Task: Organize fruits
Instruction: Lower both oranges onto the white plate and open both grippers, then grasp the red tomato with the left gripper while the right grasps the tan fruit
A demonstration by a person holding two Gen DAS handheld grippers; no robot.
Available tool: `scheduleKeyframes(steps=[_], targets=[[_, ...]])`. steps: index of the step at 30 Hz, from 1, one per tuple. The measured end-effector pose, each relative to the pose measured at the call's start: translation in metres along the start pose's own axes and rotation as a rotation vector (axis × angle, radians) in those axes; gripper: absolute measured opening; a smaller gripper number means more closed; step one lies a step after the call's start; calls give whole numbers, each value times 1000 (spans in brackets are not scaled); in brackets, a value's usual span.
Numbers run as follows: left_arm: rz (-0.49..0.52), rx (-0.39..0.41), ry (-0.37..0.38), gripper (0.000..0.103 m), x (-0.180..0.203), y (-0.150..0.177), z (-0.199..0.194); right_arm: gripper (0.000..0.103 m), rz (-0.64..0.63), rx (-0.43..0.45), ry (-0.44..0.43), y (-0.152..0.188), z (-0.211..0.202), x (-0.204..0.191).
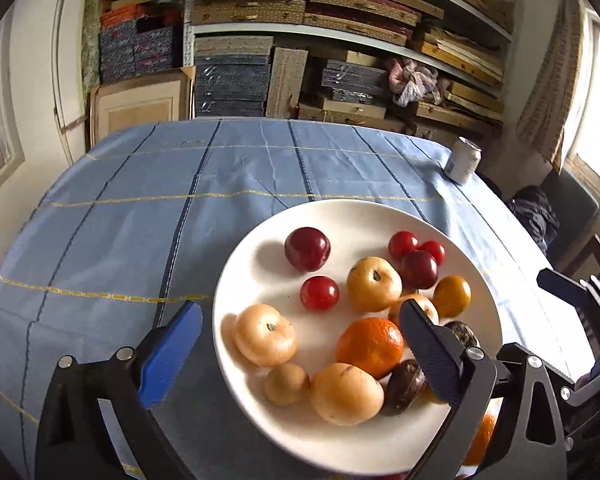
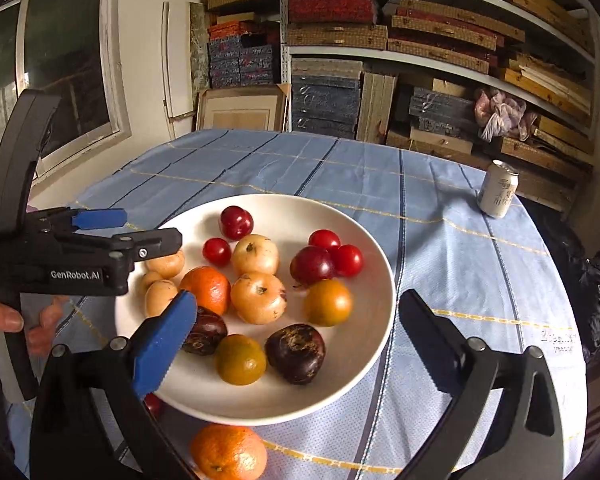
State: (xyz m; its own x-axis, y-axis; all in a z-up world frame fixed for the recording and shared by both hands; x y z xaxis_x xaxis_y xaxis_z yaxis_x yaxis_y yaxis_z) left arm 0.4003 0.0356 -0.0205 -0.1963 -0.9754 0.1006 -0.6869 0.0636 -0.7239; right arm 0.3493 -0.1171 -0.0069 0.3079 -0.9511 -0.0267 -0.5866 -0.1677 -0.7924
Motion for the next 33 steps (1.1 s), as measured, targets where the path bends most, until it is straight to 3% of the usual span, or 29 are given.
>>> scheduleKeyframes(steps=[7,11,15,19,25,28,31,33], targets=[[73,-3,-144,99,9,6,-34,99,63,10,-7,16,-37,2],[80,98,-138,99,22,2,-68,99,96,3,41,39,-53,12],[80,101,-247,99,22,22,-86,99,149,-37,22,66,-65,14],[86,105,-198,99,28,66,-106,99,119,-64,21,88,-75,7],[144,-15,-122,99,47,131,-98,99,120,-111,7,115,-79,-1],[172,-57,-115,99,51,144,-83,99,131,-129,-42,127,-82,-15],[210,-42,-119,99,50,140,-68,99,121,-150,-115,134,-80,-34],[240,-73,-96,99,49,142,-54,99,108,-162,-94,137,-73,-42]])
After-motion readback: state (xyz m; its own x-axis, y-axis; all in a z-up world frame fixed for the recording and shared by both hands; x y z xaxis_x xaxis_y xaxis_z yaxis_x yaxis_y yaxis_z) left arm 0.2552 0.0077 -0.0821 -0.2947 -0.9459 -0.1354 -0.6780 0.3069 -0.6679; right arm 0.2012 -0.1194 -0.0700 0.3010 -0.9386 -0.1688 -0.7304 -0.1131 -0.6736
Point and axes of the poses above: each gripper's, at about its wrist camera, not at the fingertips, and z roughly the way its jaws point, x to its right, y to its underside, the point moved 8 cm from there along z, roughly the way its jaws point, and after that the axes turned 2 degrees about y, right-handed, at the moved point
